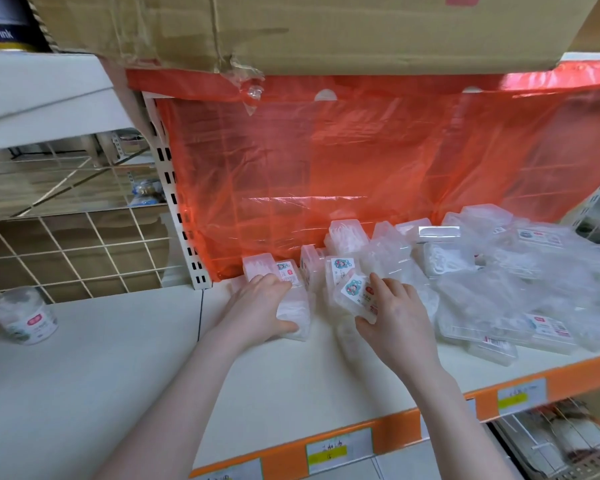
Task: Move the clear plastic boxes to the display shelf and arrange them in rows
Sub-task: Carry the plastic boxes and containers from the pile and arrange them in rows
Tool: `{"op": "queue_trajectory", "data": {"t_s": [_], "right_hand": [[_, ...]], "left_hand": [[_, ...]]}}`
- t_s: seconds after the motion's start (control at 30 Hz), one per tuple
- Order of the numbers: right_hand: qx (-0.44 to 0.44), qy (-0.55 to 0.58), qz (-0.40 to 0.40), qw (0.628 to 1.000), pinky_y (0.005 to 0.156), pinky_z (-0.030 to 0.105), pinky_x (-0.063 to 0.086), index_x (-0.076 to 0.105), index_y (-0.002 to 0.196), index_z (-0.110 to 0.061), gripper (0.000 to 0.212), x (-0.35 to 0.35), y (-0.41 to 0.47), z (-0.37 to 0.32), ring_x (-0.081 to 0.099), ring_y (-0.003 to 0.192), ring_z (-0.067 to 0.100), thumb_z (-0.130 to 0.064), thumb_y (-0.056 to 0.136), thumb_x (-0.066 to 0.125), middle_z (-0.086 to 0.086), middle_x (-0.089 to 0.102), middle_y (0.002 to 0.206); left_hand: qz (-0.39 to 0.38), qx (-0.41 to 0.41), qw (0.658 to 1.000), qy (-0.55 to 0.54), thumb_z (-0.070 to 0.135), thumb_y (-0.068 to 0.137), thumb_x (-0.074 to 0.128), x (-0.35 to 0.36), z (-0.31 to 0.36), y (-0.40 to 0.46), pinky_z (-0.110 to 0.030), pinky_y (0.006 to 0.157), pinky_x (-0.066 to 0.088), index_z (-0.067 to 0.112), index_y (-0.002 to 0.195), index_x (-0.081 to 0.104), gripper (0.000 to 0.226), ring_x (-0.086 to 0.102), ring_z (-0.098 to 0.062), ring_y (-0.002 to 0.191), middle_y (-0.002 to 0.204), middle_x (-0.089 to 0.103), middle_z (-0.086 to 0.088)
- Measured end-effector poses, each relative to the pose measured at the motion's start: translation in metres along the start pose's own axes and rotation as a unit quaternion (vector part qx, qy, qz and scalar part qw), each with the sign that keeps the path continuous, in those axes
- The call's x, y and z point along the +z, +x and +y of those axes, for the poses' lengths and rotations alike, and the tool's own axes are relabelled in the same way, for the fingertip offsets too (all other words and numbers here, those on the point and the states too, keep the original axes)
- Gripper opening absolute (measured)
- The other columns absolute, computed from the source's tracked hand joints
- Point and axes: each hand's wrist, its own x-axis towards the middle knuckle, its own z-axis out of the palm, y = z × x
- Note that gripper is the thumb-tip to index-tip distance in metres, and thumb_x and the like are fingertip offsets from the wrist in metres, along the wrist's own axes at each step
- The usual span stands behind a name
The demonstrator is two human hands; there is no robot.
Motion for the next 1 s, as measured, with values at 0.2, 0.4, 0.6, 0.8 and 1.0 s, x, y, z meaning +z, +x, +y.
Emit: {"op": "queue_trajectory", "data": {"t_s": [0.2,0.4,0.6,0.8,1.0], "right_hand": [[-0.029,0.011,-0.025,0.999,0.084,0.04,0.045,0.05,0.132,-0.004,0.073,-0.011,0.002,0.004,0.051,0.098,0.034,-0.01,0.061,0.07,0.012,0.061,0.104],[-0.083,0.041,-0.042,0.995,0.073,0.041,0.049,0.059,0.117,0.001,0.069,-0.007,0.002,-0.01,0.055,0.089,0.039,-0.009,0.051,0.076,0.019,0.063,0.098],[-0.15,0.044,-0.071,0.985,0.061,0.035,0.051,0.064,0.102,-0.001,0.067,0.007,-0.011,-0.048,0.059,0.074,0.036,-0.009,0.036,0.079,0.013,0.064,0.083],[-0.192,0.034,-0.119,0.974,0.061,0.036,0.05,0.065,0.096,-0.004,0.058,0.021,-0.03,-0.098,0.059,0.073,0.031,-0.008,0.039,0.077,0.009,0.063,0.082],[-0.228,0.051,-0.146,0.961,0.088,0.033,0.04,0.053,0.122,-0.01,0.053,0.021,-0.068,-0.194,0.051,0.106,0.028,-0.015,0.07,0.063,0.007,0.056,0.112]], "left_hand": [[0.028,-0.066,0.996,-0.048,0.048,0.075,0.068,0.001,0.009,-0.025,-0.028,0.096,0.038,0.026,0.133,0.042,0.067,0.039,-0.011,0.124,0.133,0.044,0.01],[0.032,-0.148,0.988,-0.037,0.047,0.074,0.07,-0.002,-0.003,-0.07,-0.024,0.097,0.037,0.025,0.135,0.041,0.071,0.042,-0.009,0.124,0.134,0.047,0.01],[0.028,-0.212,0.977,-0.011,0.044,0.077,0.069,-0.016,-0.032,-0.122,-0.024,0.099,0.033,0.024,0.143,0.034,0.077,0.04,-0.012,0.127,0.139,0.044,0.007],[0.042,-0.24,0.97,-0.011,0.039,0.078,0.07,-0.028,-0.064,-0.174,-0.023,0.098,0.033,0.025,0.139,0.04,0.069,0.042,-0.013,0.124,0.134,0.047,0.007],[0.055,-0.26,0.964,-0.006,0.039,0.079,0.068,-0.045,-0.117,-0.257,-0.023,0.1,0.033,0.026,0.14,0.038,0.07,0.039,-0.012,0.127,0.138,0.044,0.008]]}}
